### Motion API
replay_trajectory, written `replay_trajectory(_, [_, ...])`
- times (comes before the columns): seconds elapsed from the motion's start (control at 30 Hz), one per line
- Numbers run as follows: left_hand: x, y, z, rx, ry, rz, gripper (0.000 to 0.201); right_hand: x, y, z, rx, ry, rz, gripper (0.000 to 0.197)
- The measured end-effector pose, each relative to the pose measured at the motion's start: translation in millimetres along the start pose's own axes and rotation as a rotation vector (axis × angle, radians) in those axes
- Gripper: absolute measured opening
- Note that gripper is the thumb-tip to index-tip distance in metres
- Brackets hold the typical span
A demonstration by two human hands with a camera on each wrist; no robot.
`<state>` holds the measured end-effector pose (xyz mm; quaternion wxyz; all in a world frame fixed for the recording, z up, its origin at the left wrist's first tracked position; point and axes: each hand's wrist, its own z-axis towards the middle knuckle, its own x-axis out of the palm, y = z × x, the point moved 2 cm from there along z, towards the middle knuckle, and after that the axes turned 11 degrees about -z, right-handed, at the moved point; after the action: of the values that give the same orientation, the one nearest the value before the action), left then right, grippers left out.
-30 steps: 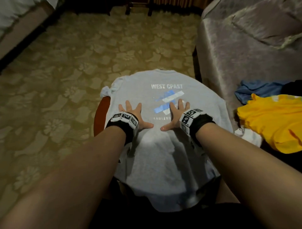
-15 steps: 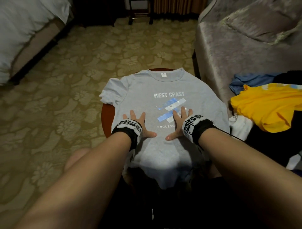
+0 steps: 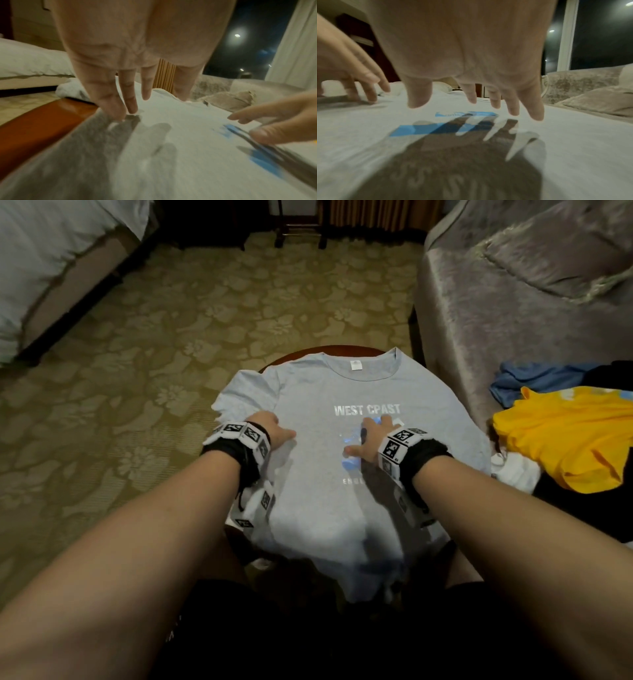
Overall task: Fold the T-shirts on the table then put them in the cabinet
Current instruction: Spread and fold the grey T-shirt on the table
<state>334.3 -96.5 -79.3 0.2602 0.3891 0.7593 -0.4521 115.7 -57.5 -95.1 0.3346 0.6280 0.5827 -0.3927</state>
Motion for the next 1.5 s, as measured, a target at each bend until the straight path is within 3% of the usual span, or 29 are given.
replay_trajectory(0.13, [-38.2,21.6,38.0,-0.077,-0.200,-0.264,0.054,-14.6,41.6,35.1,-0.026,-0.027,-0.035,0.082])
replay_trajectory(0.27, [-57.1,46.5,67.2,-0.167,-0.278,-0.426,0.071,-25.6,88.4,65.2,-0.125,-0.005,-0.078,0.078])
replay_trajectory(0.37, [-64.2,60.8,90.1,-0.189,-0.248,-0.587,0.079,-29.8,113.9,81.5,-0.176,0.007,-0.086,0.085])
replay_trajectory(0.47, [-68.6,68.7,102.8,-0.238,-0.141,-0.731,0.090,-33.1,131.1,95.3,-0.195,0.031,-0.111,0.107])
replay_trajectory(0.57, [-69.2,72.7,110.4,-0.243,-0.128,-0.683,0.074,-40.3,140.5,101.9,-0.178,0.073,-0.159,0.121])
replay_trajectory(0.73, [-67.6,75.6,123.9,-0.209,-0.163,-0.783,0.036,-55.1,147.6,101.5,-0.150,0.120,-0.280,0.125])
replay_trajectory(0.87, [-67.8,86.6,123.6,-0.209,-0.182,-0.930,0.046,-56.4,148.1,100.9,-0.141,0.138,-0.345,0.125])
replay_trajectory(1.0, [-66.2,104.7,120.7,-0.150,-0.115,-1.138,0.022,-57.0,149.0,99.2,-0.129,0.153,-0.355,0.124])
replay_trajectory(1.1, [-52.2,124.2,119.0,-0.220,-0.014,-1.193,0.032,-58.1,151.4,95.5,-0.128,0.167,-0.328,0.121])
replay_trajectory(1.2, [-40.5,130.1,110.5,-0.272,0.025,-1.281,0.019,-58.6,152.1,93.9,-0.122,0.165,-0.311,0.120])
replay_trajectory(1.4, [-63.7,123.6,103.3,-0.115,-0.040,-1.298,0.008,-58.5,152.1,91.8,-0.127,0.162,-0.273,0.118])
replay_trajectory(1.5, [-68.6,122.1,97.9,0.018,-0.081,-1.296,0.037,-56.3,151.9,93.9,-0.119,0.153,-0.290,0.120])
